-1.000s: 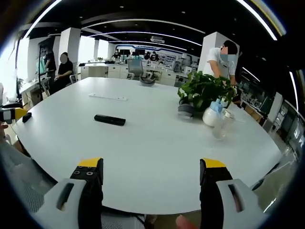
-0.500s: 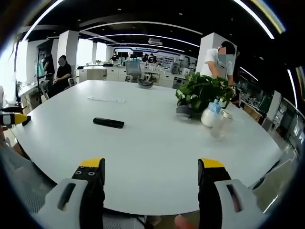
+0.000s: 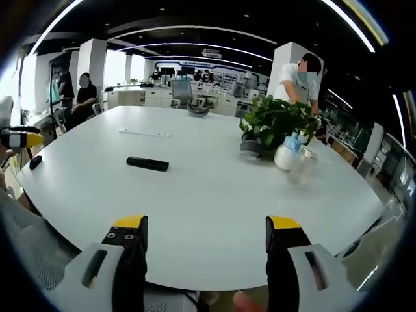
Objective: Press the specified remote control buttons in sequence, fully releasing each button before pressing the next.
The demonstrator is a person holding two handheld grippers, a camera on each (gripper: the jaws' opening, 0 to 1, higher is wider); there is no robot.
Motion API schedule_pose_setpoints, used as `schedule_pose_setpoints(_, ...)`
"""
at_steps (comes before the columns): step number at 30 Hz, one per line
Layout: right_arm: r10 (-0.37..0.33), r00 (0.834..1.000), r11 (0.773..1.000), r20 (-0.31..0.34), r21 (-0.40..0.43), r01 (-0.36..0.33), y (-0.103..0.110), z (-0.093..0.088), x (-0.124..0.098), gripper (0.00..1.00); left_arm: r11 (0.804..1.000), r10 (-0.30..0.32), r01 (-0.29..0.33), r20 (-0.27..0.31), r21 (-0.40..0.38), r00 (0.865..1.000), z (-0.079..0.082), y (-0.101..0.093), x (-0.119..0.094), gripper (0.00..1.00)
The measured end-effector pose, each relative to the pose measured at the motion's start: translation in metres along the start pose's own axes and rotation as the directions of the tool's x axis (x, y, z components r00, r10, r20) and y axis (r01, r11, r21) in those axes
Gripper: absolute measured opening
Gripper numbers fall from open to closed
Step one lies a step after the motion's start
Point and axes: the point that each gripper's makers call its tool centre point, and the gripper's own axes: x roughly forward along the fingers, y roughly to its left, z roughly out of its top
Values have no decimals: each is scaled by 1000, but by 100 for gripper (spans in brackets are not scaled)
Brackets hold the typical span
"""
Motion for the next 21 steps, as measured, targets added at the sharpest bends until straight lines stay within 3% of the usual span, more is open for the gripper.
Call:
schedule_pose_setpoints(3, 2, 1000, 1000, 6, 4, -2, 0, 1, 0, 75, 999, -37, 37, -13, 32, 999, 10, -8, 12, 90)
schedule_pose_setpoints(6, 4, 1000, 1000, -2, 16, -4, 0, -1, 0, 73, 989, -69, 73, -32, 130, 997, 21, -15, 28, 89)
schedule_pose_setpoints(12, 20, 1000, 999, 2, 32, -20, 2, 0, -1, 63, 972, -136, 144, -57, 184, 989, 39, -31, 59, 89)
schedule_pose_setpoints(21, 24, 1000, 999, -13, 24, -24, 3, -2, 1, 62, 932, -218, 242, -114, 272, 969, 53, -55, 105, 88)
